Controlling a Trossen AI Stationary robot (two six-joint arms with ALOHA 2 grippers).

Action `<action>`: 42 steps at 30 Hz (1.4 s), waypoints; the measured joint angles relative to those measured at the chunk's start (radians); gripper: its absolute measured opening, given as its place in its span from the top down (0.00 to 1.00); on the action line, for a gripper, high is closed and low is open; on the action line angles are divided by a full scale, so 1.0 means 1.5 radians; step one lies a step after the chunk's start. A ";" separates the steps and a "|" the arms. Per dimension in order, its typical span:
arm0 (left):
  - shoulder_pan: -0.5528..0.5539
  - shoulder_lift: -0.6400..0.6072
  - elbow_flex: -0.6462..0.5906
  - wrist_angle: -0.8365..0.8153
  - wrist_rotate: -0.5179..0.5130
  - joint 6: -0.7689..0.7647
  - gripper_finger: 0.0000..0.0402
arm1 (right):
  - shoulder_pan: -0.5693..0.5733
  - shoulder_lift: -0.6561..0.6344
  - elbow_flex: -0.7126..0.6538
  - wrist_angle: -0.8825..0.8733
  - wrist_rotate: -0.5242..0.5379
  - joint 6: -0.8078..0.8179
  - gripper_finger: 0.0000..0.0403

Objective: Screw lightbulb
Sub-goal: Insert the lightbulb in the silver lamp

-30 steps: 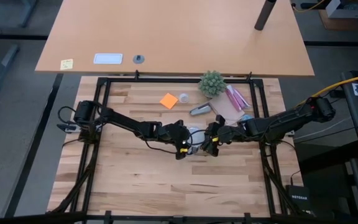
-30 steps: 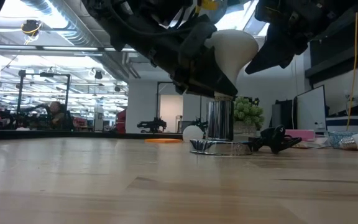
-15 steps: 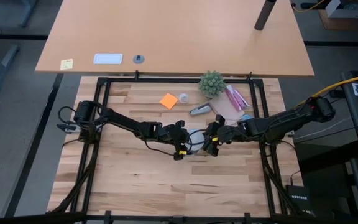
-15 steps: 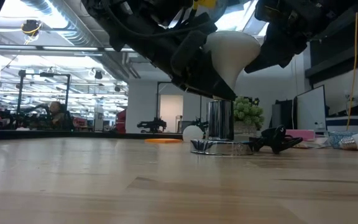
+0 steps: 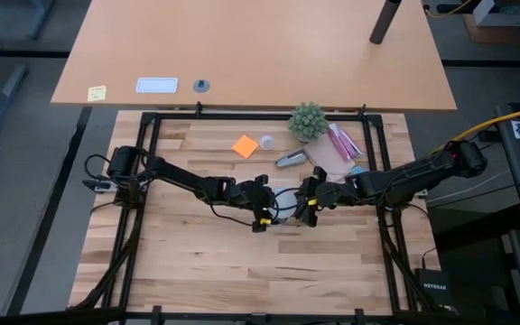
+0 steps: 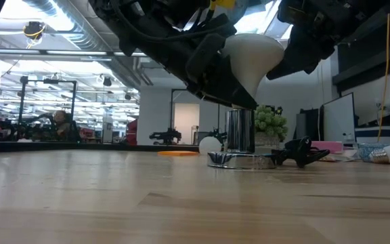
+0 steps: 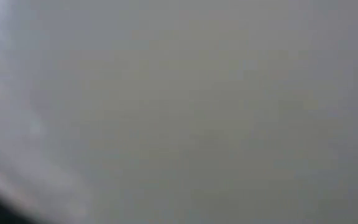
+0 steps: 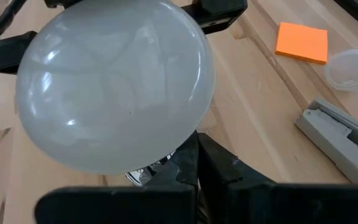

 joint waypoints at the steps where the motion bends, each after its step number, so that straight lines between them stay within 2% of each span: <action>1: 0.000 0.000 0.000 0.000 0.000 0.000 0.62 | 0.000 0.000 0.000 0.000 0.000 0.000 0.99; 20: 0.000 0.000 0.000 -0.001 -0.001 0.000 0.62 | 0.000 0.000 0.000 -0.001 0.000 0.000 0.99; 25: -0.001 -0.001 0.001 -0.026 -0.026 -0.003 0.62 | 0.000 0.000 0.000 -0.001 0.000 0.000 0.99; 36: -0.001 -0.001 0.000 -0.014 -0.031 -0.001 0.62 | 0.000 0.000 0.000 -0.001 0.000 0.000 0.99; 42: 0.000 0.000 0.000 -0.012 -0.035 -0.004 0.62 | -0.001 0.000 0.000 0.002 0.030 0.000 0.99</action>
